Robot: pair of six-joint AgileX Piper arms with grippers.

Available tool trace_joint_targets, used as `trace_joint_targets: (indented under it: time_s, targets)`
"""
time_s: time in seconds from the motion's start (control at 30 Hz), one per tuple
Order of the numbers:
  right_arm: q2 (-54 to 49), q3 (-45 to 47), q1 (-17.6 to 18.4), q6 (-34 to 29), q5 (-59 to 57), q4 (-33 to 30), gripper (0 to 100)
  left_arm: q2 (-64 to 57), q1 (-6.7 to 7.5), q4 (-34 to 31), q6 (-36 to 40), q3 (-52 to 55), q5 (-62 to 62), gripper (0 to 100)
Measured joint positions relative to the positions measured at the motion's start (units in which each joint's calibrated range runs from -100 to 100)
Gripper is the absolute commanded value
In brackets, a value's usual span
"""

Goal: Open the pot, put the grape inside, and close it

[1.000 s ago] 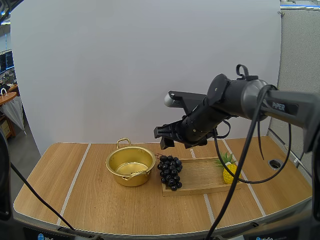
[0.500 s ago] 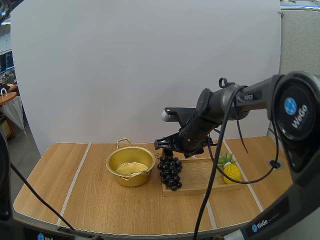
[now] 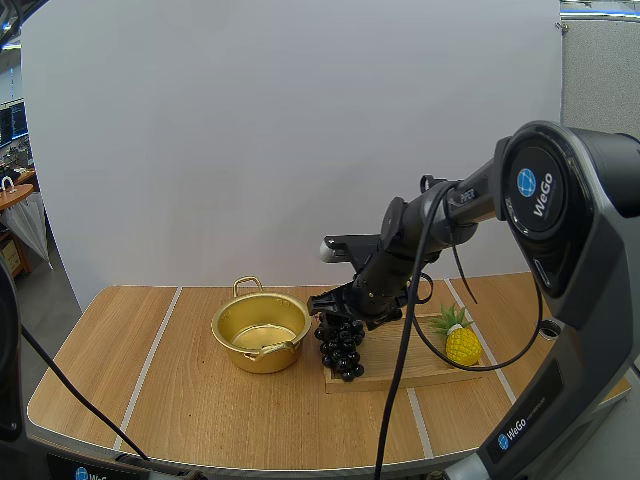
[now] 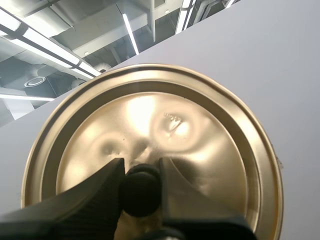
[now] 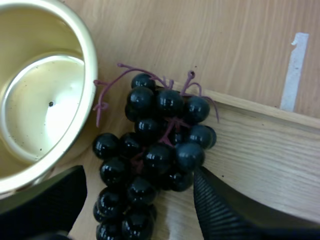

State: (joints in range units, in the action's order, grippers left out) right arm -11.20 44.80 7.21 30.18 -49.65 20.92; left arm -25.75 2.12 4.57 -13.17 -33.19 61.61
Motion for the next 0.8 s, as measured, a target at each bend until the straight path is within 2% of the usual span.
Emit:
trace_joint_targets:
  time_s: [0.43, 0.53, 0.67, 0.8]
  targets:
    - [0.7, -1.1, 0.2, -7.1, -0.4, -3.7, 100, 0.0, 0.00, 0.0, 0.0, 0.0, 0.0, 0]
    - [0.7, -1.1, 0.3, -11.1, -0.4, -5.8, 100, 0.0, 0.00, 0.0, 0.0, 0.0, 0.0, 0]
    - [0.7, -1.1, 0.3, -14.7, -1.2, -4.9, 100, 0.0, 0.00, 0.0, 0.0, 0.0, 0.0, 0]
    - [0.7, -1.1, 0.3, -15.2, -3.0, -3.8, 100, 0.0, 0.00, 0.0, 0.0, 0.0, 0.0, 0]
